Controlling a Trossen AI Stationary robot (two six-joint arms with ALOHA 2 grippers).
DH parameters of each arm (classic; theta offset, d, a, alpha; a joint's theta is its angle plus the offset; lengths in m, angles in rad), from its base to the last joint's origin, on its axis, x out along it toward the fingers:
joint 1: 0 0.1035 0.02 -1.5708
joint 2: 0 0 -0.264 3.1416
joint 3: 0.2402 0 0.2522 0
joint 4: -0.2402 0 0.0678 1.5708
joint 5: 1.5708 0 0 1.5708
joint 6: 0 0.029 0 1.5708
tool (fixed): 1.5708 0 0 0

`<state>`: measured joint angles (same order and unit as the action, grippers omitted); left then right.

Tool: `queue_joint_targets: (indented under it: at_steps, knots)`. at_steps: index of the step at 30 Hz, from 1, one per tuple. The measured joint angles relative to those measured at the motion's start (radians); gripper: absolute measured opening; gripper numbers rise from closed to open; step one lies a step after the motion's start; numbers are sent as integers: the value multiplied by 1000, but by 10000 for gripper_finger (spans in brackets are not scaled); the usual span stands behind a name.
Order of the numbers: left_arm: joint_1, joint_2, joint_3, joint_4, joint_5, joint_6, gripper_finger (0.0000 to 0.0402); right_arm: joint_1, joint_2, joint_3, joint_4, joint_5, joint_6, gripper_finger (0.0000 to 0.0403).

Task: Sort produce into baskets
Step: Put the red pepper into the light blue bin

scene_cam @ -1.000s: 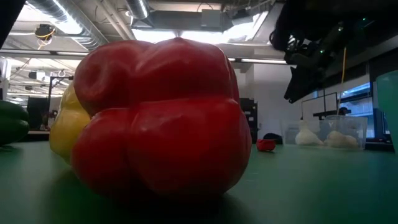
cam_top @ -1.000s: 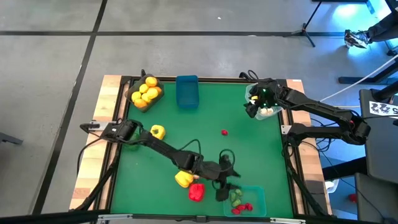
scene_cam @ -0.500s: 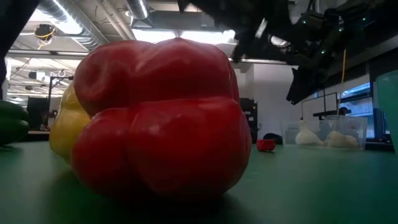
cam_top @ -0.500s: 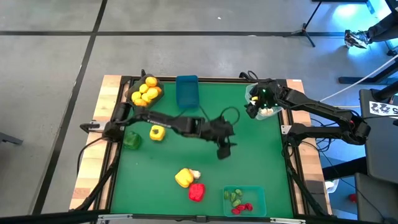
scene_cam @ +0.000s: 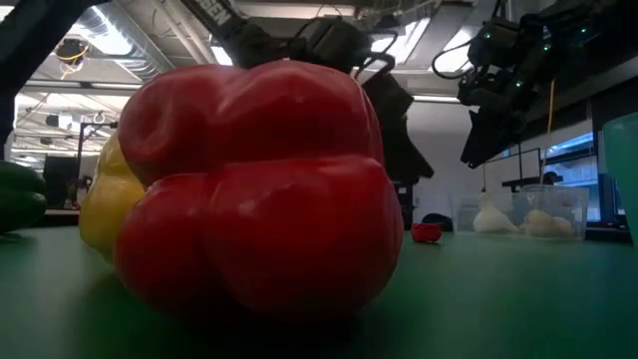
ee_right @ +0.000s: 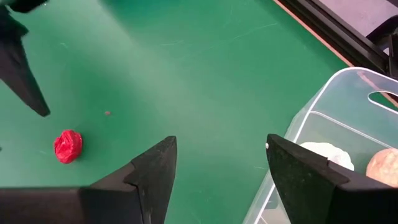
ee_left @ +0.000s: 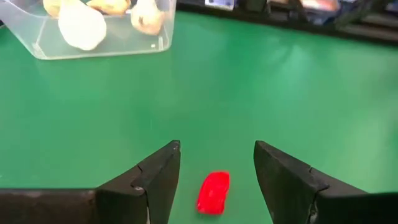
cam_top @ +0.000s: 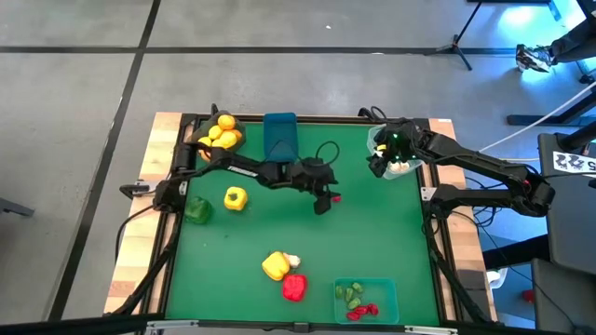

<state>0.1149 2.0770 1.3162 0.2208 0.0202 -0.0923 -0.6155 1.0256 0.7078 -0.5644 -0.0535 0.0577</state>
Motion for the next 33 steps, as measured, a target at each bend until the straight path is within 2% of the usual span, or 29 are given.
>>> queue_joint_targets:
  at_steps: [11, 23, 33]
  knots:
    - [-21, 105, -32, 133, -34, 86, 200, 0, 0, 0, 4, 1, 21, 244]
    - [-15, 187, -30, 165, -31, 12, 200, 0, 0, 0, 14, 1, 23, 244]
    - [-19, 187, -26, 167, -33, -44, 192, 0, 0, 0, 14, 1, 23, 244]
